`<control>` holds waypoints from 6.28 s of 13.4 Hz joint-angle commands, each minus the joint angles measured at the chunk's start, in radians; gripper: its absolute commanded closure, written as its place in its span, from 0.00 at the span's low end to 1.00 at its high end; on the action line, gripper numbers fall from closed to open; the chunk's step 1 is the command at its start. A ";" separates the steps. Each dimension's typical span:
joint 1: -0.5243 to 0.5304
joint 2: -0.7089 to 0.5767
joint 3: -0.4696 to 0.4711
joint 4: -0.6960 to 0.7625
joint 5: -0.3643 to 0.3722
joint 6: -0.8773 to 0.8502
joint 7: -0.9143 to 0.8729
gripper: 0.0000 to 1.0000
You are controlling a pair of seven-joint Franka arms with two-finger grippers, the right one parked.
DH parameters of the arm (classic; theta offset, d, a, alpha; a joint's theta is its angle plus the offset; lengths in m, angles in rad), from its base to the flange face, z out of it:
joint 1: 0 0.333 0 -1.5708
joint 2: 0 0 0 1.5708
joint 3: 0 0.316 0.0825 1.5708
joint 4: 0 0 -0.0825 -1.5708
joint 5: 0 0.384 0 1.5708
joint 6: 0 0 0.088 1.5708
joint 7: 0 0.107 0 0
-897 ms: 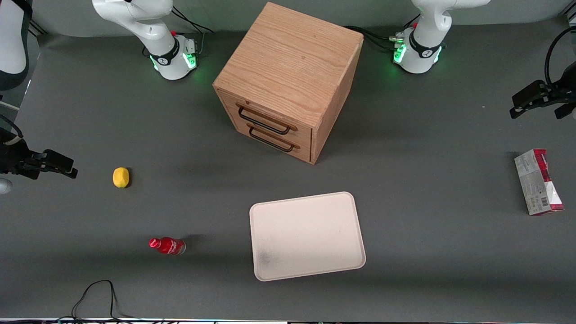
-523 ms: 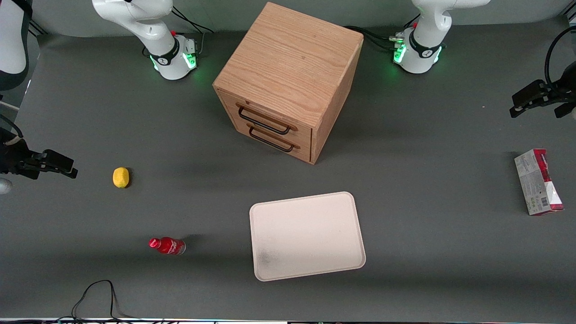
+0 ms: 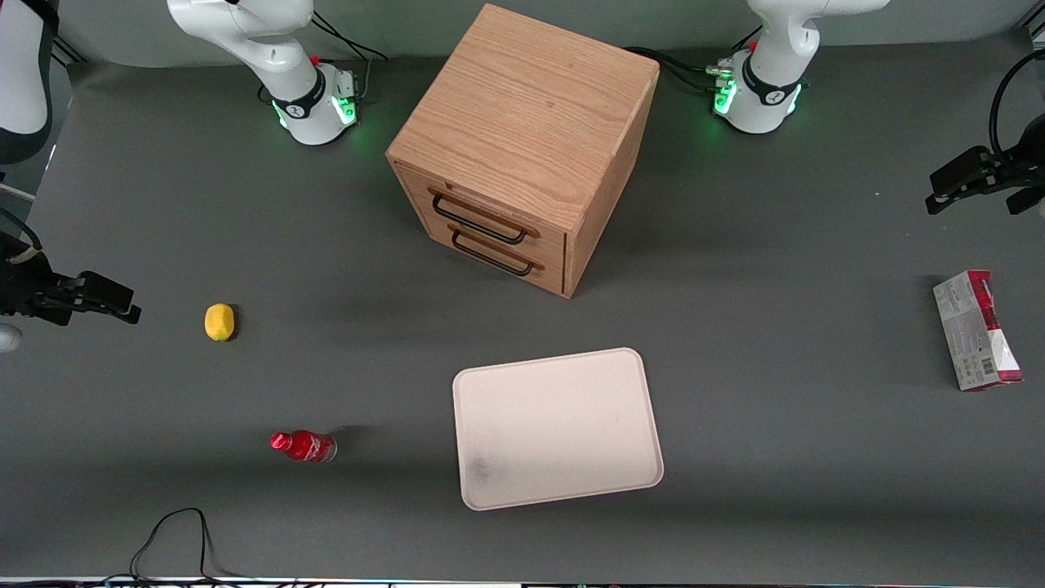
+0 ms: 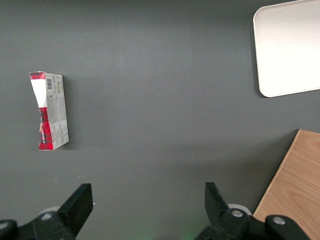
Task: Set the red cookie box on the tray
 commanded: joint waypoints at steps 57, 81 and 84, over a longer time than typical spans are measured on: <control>0.471 0.627 -0.003 -0.184 -0.052 0.874 0.416 0.00; 0.446 0.357 0.006 0.110 0.057 0.182 0.422 1.00; 0.445 0.323 0.005 0.117 0.079 0.159 0.425 1.00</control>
